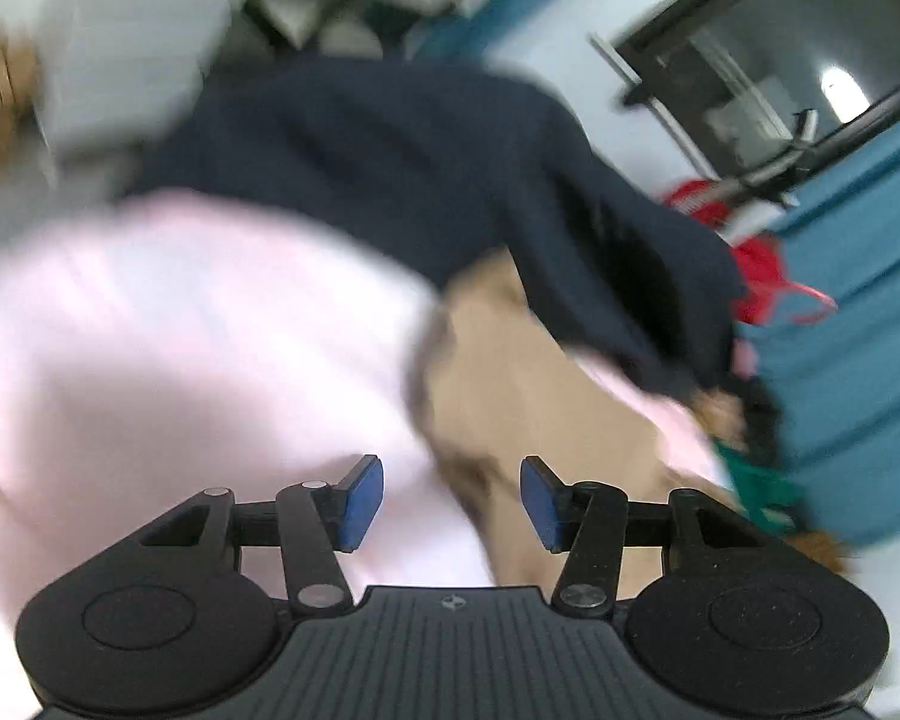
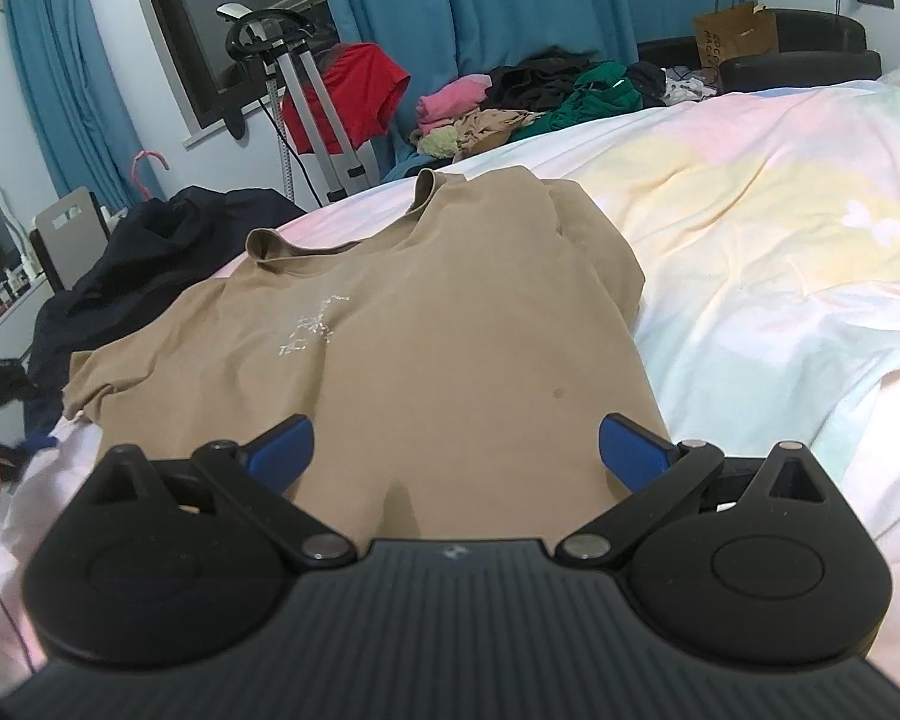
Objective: Fold clothes
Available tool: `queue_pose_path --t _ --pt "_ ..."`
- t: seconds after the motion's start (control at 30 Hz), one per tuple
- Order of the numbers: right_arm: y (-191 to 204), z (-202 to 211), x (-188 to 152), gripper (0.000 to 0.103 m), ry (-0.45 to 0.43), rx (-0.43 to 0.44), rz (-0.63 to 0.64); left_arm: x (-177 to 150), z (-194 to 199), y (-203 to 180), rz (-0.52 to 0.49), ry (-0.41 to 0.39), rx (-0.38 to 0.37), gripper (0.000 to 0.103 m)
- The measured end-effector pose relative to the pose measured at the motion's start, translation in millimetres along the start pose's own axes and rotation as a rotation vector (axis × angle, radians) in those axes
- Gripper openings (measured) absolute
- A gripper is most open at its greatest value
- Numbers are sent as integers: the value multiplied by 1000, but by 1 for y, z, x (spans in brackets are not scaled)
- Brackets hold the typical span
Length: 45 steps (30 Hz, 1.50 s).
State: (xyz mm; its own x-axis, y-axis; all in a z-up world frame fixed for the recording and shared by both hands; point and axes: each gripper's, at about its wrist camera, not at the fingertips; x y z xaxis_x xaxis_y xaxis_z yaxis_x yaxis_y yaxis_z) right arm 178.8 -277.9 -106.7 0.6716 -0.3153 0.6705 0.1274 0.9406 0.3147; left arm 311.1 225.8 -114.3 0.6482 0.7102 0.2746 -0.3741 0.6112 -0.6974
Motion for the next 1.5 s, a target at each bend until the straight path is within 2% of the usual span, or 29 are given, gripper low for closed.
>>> queue_pose_path --t 0.07,0.1,0.17,0.2,0.27,0.37,0.4,0.53,0.57,0.63,0.67,0.7,0.73,0.77,0.83,0.9,0.97,1.13,1.2,1.33,1.5 --pt "1 0 -1 103 2 1 5 -10 -15 -3 0 63 -72 53" --pt "1 1 -2 103 4 -1 9 -14 -24 -7 -6 77 -79 53" --pt "2 1 -3 103 6 -5 13 -19 -34 -14 -29 40 -42 49" --pt "2 1 -3 103 7 -8 15 -21 -37 -17 -42 6 -25 38" --pt "2 0 -3 103 7 -17 17 -26 -40 -21 -85 -66 -7 5" --pt "0 -1 -3 103 4 -29 12 -26 -28 -24 -131 -157 26 4" --pt "-2 -2 -2 103 2 -28 5 -27 -25 -25 -151 -172 58 4" --pt "-4 -2 0 103 -13 -19 -7 -31 -17 -37 -321 -224 281 5" --pt "-4 -2 -1 103 -17 -23 1 -32 -16 -40 -374 -243 327 8" --pt "-4 -1 -1 103 -25 -26 12 -39 -10 -44 -423 -248 348 12" --pt "-3 0 -1 103 -32 -25 15 -41 -6 -46 -439 -242 354 21" --pt "-3 1 0 103 -41 -24 16 -43 0 -48 -455 -233 364 39" --pt "-3 3 1 103 -50 -22 18 -49 7 -53 -483 -233 372 47" --pt "-3 4 2 103 -58 -21 20 -58 14 -59 -519 -239 379 54" --pt "-2 8 3 103 -76 -12 29 -73 25 -75 -589 -249 385 58" --pt "-2 14 1 103 -97 7 43 -89 32 -95 -653 -252 369 70" --pt "-2 21 -2 103 -114 1 61 -116 47 -113 -710 -259 346 73" --pt "2 47 -9 103 -175 -37 113 -188 90 -144 -796 -272 230 86" --pt "1 57 -10 103 -193 -43 119 -215 104 -147 -836 -278 202 101" --pt "-13 71 -9 103 -179 -2 46 -267 115 -142 -922 -289 153 103" --pt "-31 87 -8 103 -162 49 -46 -293 89 -130 -1015 -240 182 103"
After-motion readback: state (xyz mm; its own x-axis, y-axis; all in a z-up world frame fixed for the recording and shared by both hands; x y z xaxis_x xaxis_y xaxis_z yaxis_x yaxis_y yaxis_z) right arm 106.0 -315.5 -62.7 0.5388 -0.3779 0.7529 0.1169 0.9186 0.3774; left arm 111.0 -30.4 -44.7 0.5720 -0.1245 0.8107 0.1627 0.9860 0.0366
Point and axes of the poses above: each gripper's, at about its wrist camera, not at the fingertips, and z roughly against the way its jaws point, y to its left, x to its top, and after that the axes turned 10 degrees about y, right-handed
